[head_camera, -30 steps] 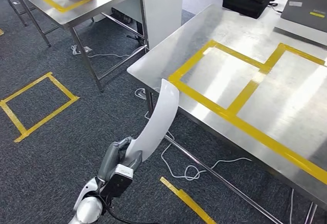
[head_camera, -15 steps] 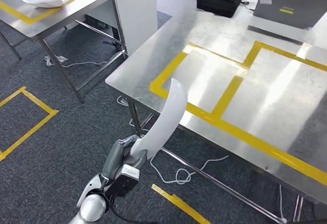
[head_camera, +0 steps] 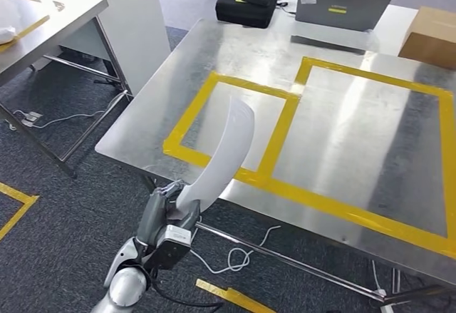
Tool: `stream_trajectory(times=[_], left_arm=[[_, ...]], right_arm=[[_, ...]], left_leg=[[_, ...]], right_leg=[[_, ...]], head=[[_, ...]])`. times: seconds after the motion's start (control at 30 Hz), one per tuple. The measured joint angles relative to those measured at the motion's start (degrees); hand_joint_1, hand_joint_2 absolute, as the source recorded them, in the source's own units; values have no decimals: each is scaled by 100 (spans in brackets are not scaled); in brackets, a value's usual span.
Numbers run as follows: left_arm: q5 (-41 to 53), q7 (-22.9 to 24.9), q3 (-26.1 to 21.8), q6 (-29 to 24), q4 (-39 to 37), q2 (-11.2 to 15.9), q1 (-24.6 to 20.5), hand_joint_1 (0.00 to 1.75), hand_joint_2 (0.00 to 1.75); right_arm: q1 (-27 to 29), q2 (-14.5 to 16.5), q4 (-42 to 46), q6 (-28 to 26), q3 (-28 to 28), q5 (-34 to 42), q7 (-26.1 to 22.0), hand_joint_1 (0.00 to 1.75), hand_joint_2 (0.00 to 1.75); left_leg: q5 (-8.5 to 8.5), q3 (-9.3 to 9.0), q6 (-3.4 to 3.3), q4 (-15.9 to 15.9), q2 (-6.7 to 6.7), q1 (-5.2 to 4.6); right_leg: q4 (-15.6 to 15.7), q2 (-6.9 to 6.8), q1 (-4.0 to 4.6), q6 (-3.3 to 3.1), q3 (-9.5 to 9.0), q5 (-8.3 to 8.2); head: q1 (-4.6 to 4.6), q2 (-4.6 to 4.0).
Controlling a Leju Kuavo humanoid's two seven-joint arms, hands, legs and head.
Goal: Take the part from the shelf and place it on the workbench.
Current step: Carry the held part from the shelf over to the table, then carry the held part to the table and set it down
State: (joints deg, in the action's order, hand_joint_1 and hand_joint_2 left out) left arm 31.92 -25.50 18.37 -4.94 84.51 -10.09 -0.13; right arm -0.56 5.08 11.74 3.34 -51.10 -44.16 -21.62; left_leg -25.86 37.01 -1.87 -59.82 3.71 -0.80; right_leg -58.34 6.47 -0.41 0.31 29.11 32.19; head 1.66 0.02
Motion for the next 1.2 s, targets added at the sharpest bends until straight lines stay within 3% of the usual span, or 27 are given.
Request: stream_trajectory(times=[0.07, 0.13, 0.2, 0.27, 0.3, 0.33, 0.4, 0.43, 0.5, 0.57, 0.6, 0.67, 0.73, 0.8, 0.83, 0.87, 0.93, 1.0, 1.03, 1.07, 1.2], left_arm=[[2, -20, 2, -37, 37, -16, -9, 175, 175], [4, -35, 6, -83, 79, -49, -47, 175, 175], [10, -41, 3, -111, 105, -69, -70, 175, 175], [21, -40, -1, -128, 113, -74, -70, 175, 175], [28, -40, -2, -138, 113, -75, -68, 175, 175], [31, -40, -2, -149, 113, -77, -68, 175, 175], [37, -40, -4, -163, 113, -82, -73, 175, 175], [39, -40, -5, -166, 114, -84, -75, 175, 175], [44, -39, -7, -169, 115, -86, -82, 175, 175], [46, -38, -9, -183, 120, -90, -97, 175, 175], [49, -38, -10, -194, 122, -91, -111, 175, 175], [61, -37, -16, -231, 127, -89, -162, 175, 175], [86, -34, -31, -268, 124, -75, -210, 175, 175], [125, -27, -56, -301, 116, -57, -243, 175, 175], [158, -16, -71, -321, 109, -48, -261, 175, 175], [208, 0, -87, -347, 101, -39, -282, 175, 175], [370, 53, -122, -441, 72, -18, -334, 175, 175], [589, 146, -147, -571, 10, 2, -397, 175, 175], [722, 227, -164, -655, -38, 10, -435, 175, 175], [879, 329, -190, -755, -103, 14, -490, 175, 175], [1713, 900, -354, -1142, -569, 42, -897, 175, 175]], right_arm=[[1, -5, -2, 16, 0, -33, 11, 0, 0], [-1, -21, -2, 34, 1, -55, 13, 0, 0], [-42, -29, -2, 53, 3, -68, 11, 0, 0], [-63, -31, -2, 80, 4, -75, 11, 0, 0], [-51, -31, -2, 95, 3, -79, 11, 0, 0], [-36, -33, -2, 110, 3, -84, 11, 0, 0], [-14, -37, -3, 125, 2, -88, 11, 0, 0], [-18, -38, -4, 130, 3, -89, 10, 0, 0], [-32, -39, -6, 139, 4, -91, 6, 0, 0], [-26, -38, -8, 188, 4, -108, -4, 0, 0], [-14, -39, -8, 230, 4, -130, -10, 0, 0], [-20, -41, -9, 310, 5, -190, -9, 0, 0], [-45, -44, -9, 350, 13, -239, 22, 0, 0], [-51, -44, -9, 379, 22, -267, 72, 0, 0], [-45, -44, -9, 389, 24, -277, 95, 0, 0], [-40, -43, -9, 396, 25, -287, 115, 0, 0], [-37, -42, -9, 402, 26, -319, 144, 0, 0], [-40, -43, -10, 405, 26, -369, 172, 0, 0], [-42, -43, -11, 406, 27, -401, 186, 0, 0], [-42, -44, -11, 407, 27, -433, 199, 0, 0], [-57, -44, -12, 423, 29, -554, 242, 0, 0]], left_leg=[[-19, -113, -60, 71, -52, -4], [-41, -280, -106, 148, -162, 22], [-120, -399, -135, 181, -271, 26], [-220, -478, -132, 181, -375, 19], [-275, -536, -127, 180, -420, 17], [-337, -613, -119, 180, -464, 17], [-477, -793, -96, 186, -558, 15], [-540, -871, -74, 192, -604, 9], [-621, -953, -15, 218, -671, -6], [-628, -981, 45, 205, -694, -18], [-596, -940, 72, 92, -664, -19], [-555, -621, 132, -459, -536, 2], [-778, -141, 192, -1154, -437, 49], [-1067, 188, 244, -1438, -426, 91], [-1037, 241, 263, -1352, -426, 108], [-837, 215, 274, -1111, -426, 123], [-229, 61, 271, -407, -426, 138], [79, -24, 225, 5, -424, 132], [94, -28, 201, 52, -422, 129], [117, -30, 195, 55, -417, 131], [157, -36, 197, 83, -379, 122]], right_leg=[[-19, 39, 2, 85, -57, 23], [-215, -175, 26, 151, -12, 84], [-785, -483, 28, 215, 339, 309], [-1378, -594, 8, 259, 807, 535], [-1464, -607, 4, 268, 949, 521], [-1339, -620, 4, 273, 986, 375], [-666, -728, 20, 241, 821, -164], [-345, -813, 48, 210, 746, -353], [-75, -918, 104, 104, 673, -510], [-28, -869, 104, 13, 621, -527], [7, -839, 82, -16, 577, -537], [80, -787, 31, -65, 452, -526], [113, -734, 10, -95, 362, -482], [116, -669, -7, -95, 266, -412], [116, -636, -16, -85, 210, -371], [116, -609, -24, -67, 151, -331], [103, -566, -30, -12, 54, -249], [81, -544, -19, 67, 46, -174], [74, -541, -12, 102, 55, -144], [83, -546, -11, 96, 73, -129], [137, -579, -13, -19, 46, -114]], head=[[-8, -1], [21, -2], [58, -2], [66, -2], [67, -1], [70, -2], [68, -2], [61, -2], [39, -1], [24, 0], [20, -1], [1, -1], [-16, 0], [-15, -1], [-14, -1], [-15, -1], [-17, -1], [-20, -1], [-21, -1], [-20, -1], [-15, -1]])
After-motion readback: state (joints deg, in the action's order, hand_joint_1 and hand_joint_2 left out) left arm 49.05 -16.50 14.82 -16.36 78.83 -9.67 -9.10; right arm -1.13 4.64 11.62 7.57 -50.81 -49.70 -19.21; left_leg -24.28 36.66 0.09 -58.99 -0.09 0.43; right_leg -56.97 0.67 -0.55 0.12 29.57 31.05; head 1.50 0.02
